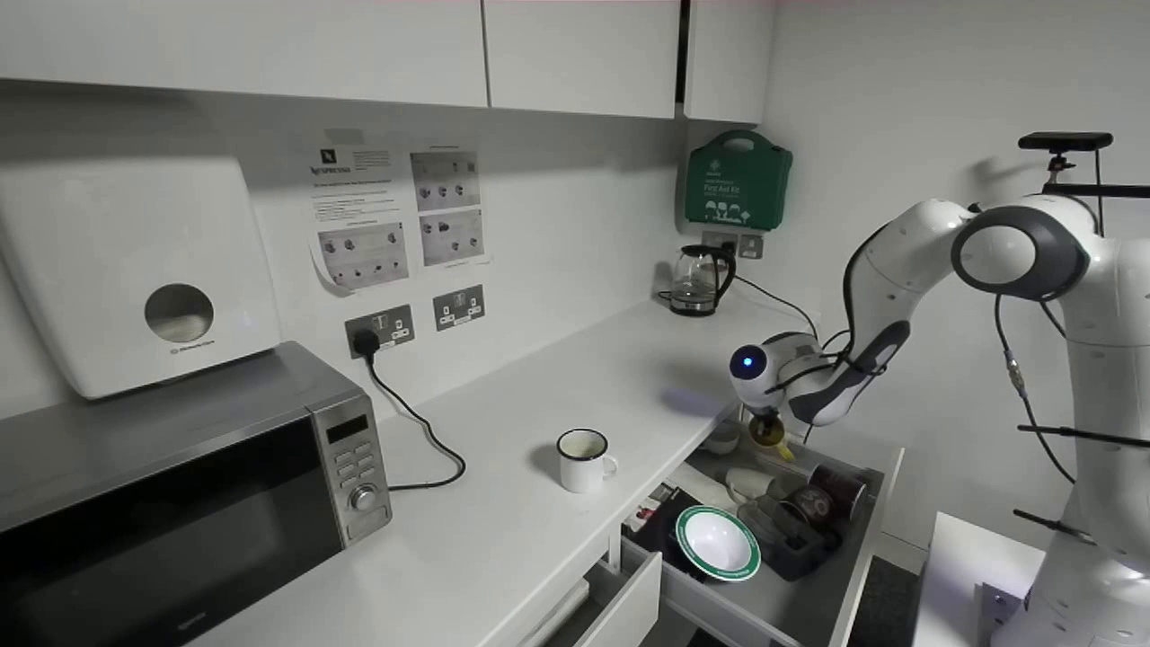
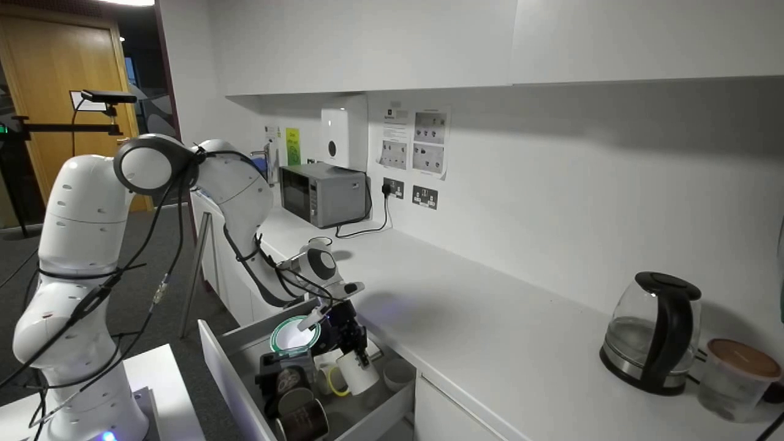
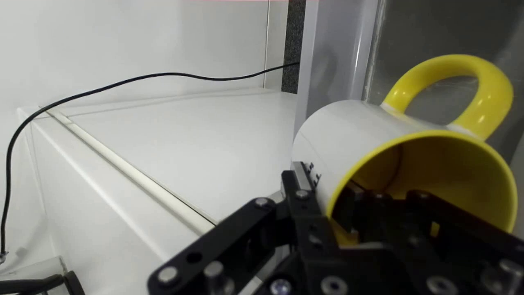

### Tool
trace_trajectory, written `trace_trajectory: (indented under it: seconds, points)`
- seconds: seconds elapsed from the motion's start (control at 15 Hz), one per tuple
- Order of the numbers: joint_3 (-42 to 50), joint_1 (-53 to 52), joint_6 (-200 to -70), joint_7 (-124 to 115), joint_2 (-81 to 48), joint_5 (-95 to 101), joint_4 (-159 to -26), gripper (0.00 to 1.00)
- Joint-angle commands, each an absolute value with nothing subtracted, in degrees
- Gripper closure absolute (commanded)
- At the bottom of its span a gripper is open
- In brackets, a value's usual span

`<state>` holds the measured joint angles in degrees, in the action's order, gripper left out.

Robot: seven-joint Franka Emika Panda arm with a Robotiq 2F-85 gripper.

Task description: Open the drawer on the right, take three mugs out of the drawer and place them on the countertop

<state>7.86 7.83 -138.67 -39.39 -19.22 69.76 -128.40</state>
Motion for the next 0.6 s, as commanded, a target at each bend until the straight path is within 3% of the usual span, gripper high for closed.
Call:
trace_trajectory:
  seconds: [0.0, 0.53]
  points:
    - [8.0, 8.3, -139.7, -36.3, -12.9, 67.1, -132.5, 0.97]
    - [7.9, 8.1, -142.1, -29.6, -6.4, 55.9, -137.1, 0.97]
